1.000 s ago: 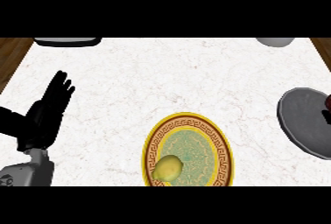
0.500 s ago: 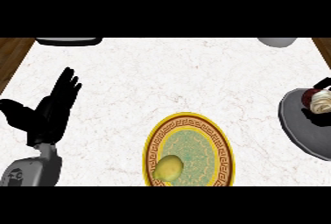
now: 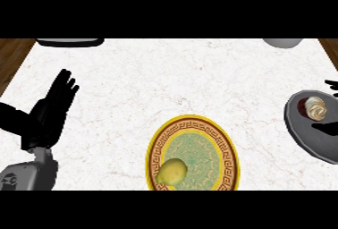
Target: Pick the cupcake from the plate and place it in the pan
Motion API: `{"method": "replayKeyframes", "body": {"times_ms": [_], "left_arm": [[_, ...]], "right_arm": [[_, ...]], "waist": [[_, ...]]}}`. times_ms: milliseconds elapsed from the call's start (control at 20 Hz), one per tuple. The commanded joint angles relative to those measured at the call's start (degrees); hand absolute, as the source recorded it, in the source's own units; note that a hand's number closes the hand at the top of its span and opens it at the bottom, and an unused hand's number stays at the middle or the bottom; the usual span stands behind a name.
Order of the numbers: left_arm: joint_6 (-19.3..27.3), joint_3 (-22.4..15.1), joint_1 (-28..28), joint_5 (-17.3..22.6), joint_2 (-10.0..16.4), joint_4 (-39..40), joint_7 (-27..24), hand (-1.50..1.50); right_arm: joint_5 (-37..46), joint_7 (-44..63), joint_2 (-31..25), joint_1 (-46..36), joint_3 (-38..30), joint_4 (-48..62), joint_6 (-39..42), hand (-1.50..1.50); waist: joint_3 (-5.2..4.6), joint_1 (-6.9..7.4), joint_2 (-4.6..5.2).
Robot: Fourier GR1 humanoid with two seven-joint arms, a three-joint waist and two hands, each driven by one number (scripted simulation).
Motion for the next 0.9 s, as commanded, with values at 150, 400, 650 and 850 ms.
{"method": "replayKeyframes", "body": {"times_ms": [150,400,650,850], "left_arm": [[0.1,0.1,0.7,-0.1,-0.5,0.7,-0.8,0.0],[0.9,0.8,-2.2,-0.5,0.2,1.6,0.7,0.0],[0.5,0.2,-0.5,-0.6,-0.1,0.2,1.1,0.0],[1.0,1.0,-1.4,-0.5,-0.3,1.7,0.1,0.0]], "right_arm": [[-12.5,-8.4,-4.5,-1.5,-9.1,6.0,7.9,-1.5],[-20.9,-9.5,-11.5,0.8,-16.3,10.8,21.1,-1.5],[-24.9,-15.9,-20.3,6.2,-19.1,15.7,34.0,-1.5],[-27.0,-17.8,-23.6,9.8,-19.1,17.7,42.6,-1.5]], "waist": [[0.02,-0.55,-0.09],[0.06,-1.34,-0.17],[0.12,-1.03,-0.13],[0.17,-1.53,-0.1]]}}
